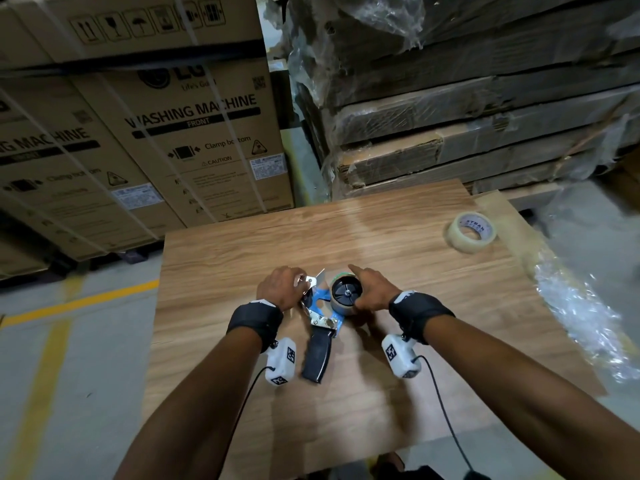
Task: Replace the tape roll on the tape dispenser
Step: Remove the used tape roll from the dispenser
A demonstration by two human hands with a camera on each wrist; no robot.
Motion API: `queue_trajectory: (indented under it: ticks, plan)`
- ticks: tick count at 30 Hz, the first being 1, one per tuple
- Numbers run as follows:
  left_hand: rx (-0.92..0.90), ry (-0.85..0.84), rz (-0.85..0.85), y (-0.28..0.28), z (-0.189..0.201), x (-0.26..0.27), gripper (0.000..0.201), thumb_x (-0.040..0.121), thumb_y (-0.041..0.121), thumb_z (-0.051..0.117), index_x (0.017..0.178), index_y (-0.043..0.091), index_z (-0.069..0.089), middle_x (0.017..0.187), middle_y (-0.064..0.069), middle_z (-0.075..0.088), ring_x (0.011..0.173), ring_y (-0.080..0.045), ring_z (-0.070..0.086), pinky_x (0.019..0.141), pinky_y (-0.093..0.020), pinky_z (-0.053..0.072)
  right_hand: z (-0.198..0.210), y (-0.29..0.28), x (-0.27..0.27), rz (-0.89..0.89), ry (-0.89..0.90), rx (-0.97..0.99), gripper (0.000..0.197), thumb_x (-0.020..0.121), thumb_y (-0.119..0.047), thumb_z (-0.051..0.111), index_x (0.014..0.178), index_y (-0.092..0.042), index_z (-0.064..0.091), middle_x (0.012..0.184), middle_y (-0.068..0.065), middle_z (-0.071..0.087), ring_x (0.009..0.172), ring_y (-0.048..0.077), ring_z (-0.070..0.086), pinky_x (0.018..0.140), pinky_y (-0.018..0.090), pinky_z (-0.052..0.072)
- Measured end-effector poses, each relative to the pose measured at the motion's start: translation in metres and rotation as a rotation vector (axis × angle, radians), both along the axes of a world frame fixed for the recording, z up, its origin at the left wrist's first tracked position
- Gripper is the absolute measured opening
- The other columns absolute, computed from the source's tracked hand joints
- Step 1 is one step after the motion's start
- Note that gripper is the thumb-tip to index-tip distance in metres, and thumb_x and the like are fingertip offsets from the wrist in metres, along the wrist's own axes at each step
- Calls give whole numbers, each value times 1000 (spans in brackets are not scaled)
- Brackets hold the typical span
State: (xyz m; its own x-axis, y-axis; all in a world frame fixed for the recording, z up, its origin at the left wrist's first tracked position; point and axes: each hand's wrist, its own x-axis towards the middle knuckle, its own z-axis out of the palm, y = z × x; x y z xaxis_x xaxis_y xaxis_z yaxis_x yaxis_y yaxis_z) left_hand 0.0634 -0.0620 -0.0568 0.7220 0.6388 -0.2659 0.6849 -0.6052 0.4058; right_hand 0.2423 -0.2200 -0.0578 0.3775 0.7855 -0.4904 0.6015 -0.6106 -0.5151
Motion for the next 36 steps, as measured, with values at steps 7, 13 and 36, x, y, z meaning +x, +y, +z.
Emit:
queue_trajectory:
  ticks: [7,13,36]
  plan:
    - [-63,-91,-4,-8,2,-4,30,96,31,59,123,24,70,125,-5,71,115,-28,65,96,-38,51,-3,-3,-4,-21,-3,66,101,62,-42,94,147,-14,47,138,17,56,130,35,53,104,36,47]
    - [-117,-137,100,-15,0,-19,28,83,25,72,110,16,77,105,-4,78,96,-18,72,86,-33,57,9,2,2,18,19,114,92,71,-22,93,149,-5,47,145,19,56,133,34,54,111,37,43]
    - [-169,-11,-110,-44,15,15,65,80,52,60,137,20,58,128,-2,68,123,-26,58,103,-41,46,-10,-27,-6,-119,53,-4,37,97,-30,57,126,-8,66,134,24,64,122,39,60,94,35,48]
